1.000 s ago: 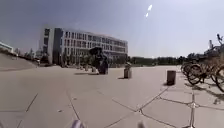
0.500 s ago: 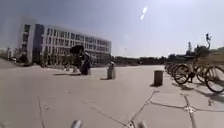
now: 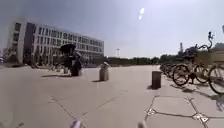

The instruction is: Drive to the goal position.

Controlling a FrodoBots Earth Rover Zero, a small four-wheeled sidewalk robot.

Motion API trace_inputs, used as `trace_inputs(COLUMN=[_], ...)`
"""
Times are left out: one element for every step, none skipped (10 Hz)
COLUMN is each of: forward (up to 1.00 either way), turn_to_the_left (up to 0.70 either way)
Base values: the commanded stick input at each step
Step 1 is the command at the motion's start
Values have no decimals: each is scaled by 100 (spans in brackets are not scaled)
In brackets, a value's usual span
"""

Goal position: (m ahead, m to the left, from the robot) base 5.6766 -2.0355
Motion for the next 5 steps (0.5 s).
trace_inputs(forward=[70, 70, 70, 70, 70], turn_to_the_left=[0, -6, -24, -31, -31])
